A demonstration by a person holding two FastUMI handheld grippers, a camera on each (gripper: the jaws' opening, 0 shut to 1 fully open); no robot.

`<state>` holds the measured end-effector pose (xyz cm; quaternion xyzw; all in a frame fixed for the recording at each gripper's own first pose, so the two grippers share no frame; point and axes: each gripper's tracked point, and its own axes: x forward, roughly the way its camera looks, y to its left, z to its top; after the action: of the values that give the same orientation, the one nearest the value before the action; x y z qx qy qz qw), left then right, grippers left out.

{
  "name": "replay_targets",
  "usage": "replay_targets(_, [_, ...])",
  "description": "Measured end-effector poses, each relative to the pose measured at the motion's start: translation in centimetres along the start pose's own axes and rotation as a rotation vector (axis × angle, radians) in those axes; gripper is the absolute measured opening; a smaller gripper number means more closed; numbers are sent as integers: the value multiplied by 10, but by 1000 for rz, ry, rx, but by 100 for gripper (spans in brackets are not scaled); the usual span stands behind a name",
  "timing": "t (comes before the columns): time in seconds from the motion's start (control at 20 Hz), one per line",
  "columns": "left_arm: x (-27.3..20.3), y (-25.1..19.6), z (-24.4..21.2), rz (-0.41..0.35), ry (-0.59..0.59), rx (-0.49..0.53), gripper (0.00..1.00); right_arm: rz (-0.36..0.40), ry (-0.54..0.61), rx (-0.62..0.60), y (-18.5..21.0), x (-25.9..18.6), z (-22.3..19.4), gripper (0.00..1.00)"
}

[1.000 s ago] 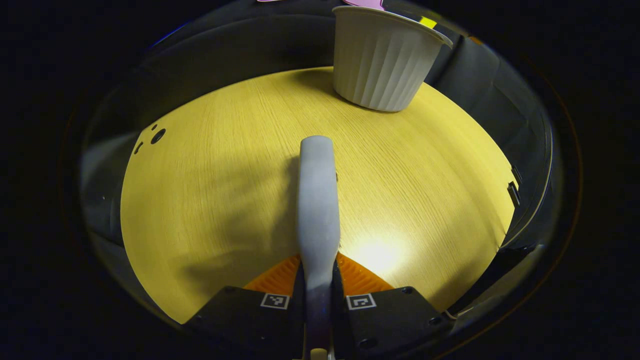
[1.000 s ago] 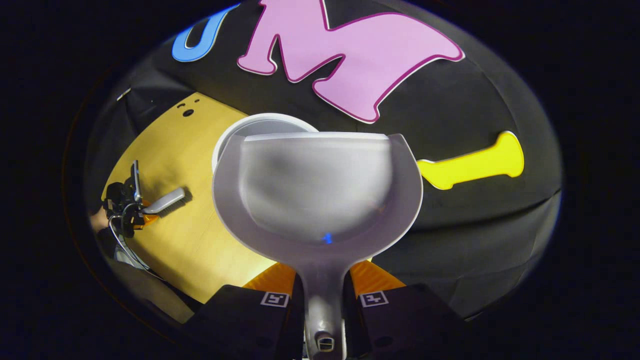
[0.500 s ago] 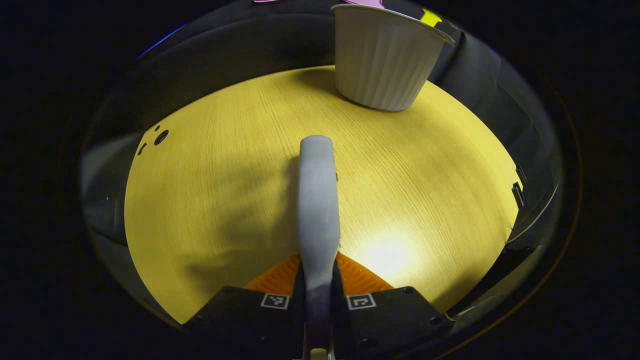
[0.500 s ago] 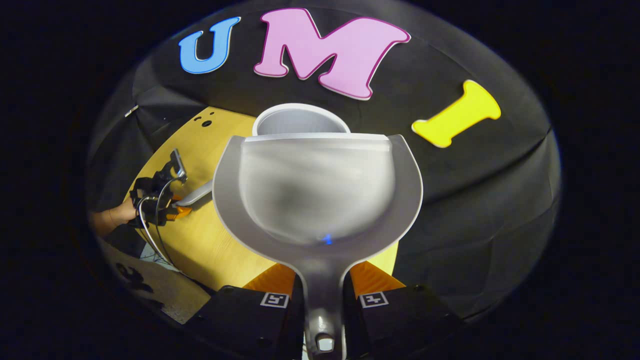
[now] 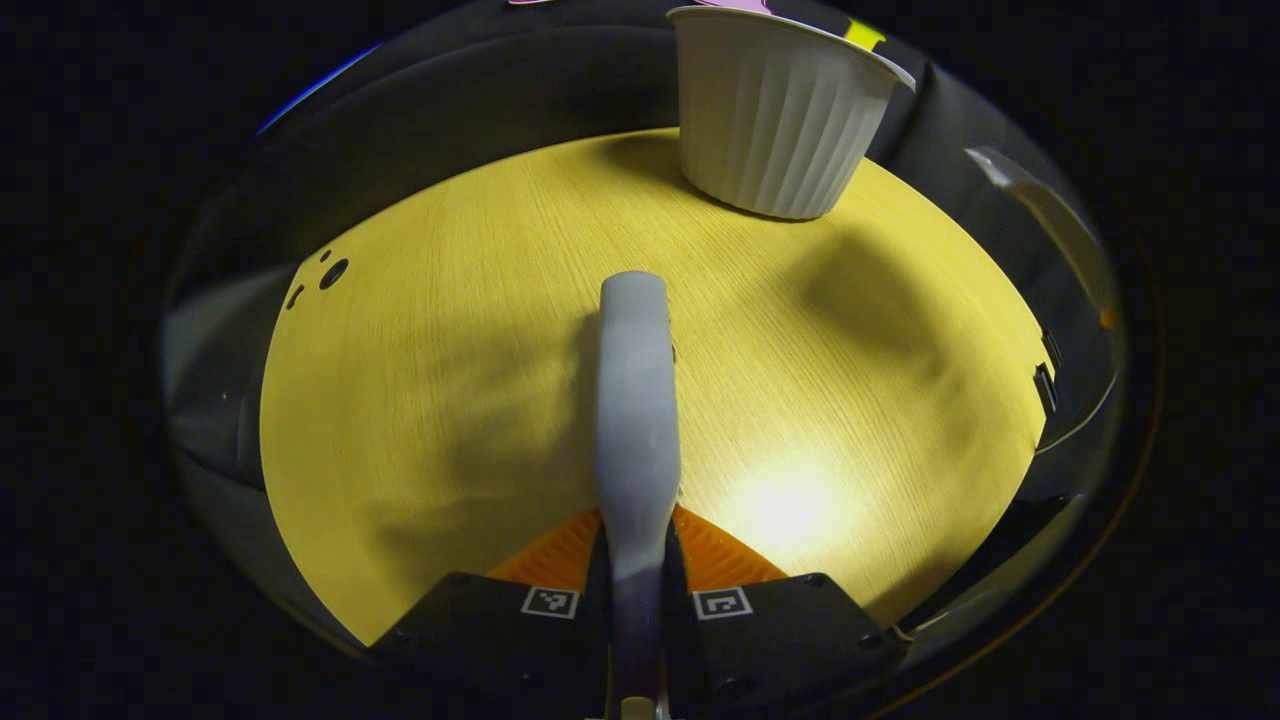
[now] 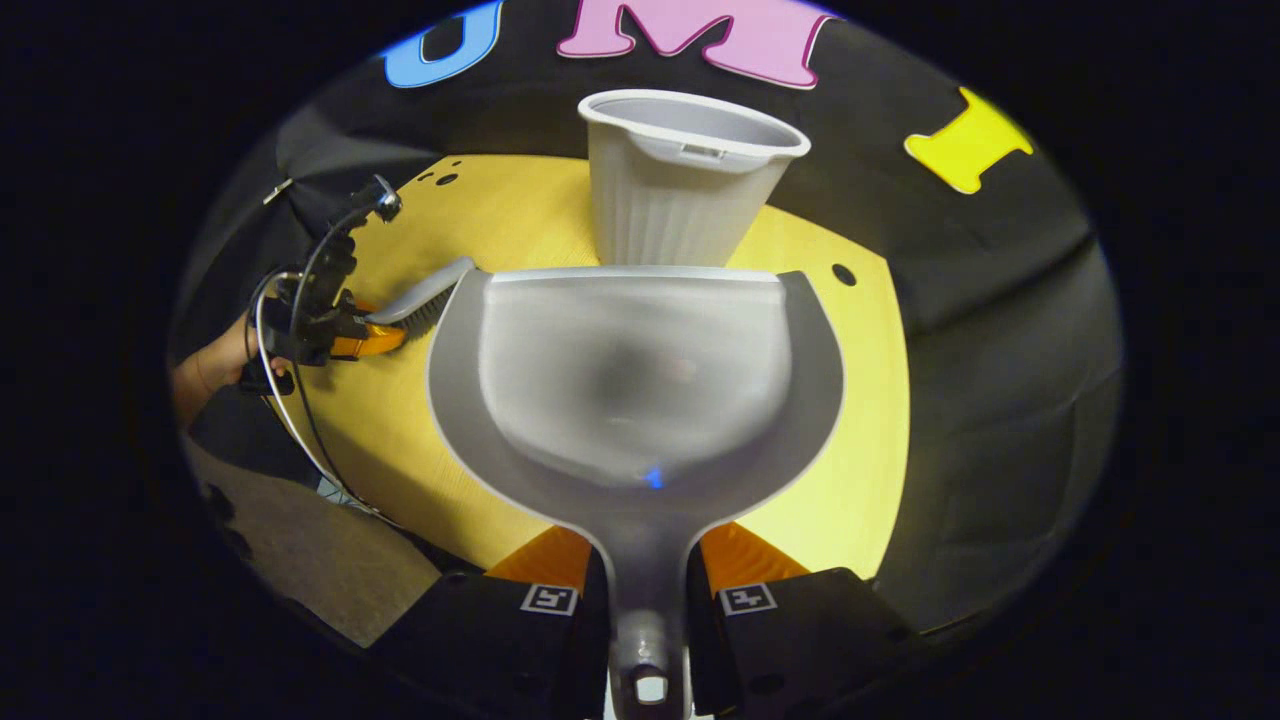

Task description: Pick up the small broom and dustpan from the desktop, sweep the trash into the dustpan with the broom, and then empty the trash into the garbage bin.

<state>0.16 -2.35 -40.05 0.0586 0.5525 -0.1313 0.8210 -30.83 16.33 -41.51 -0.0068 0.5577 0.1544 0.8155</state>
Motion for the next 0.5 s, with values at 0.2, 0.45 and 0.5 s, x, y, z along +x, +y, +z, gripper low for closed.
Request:
replay_targets(0.2, [0, 2, -3, 30, 5, -17, 24, 44, -29, -52, 27, 67, -5, 36])
replay_targets(0.45, [-1, 3, -2, 57, 8, -21, 27, 57, 14, -71, 45, 111, -18, 36])
replay_targets(0.5, [-1, 4, -3, 60, 9, -21, 31, 59, 24, -60, 47, 116, -20, 36])
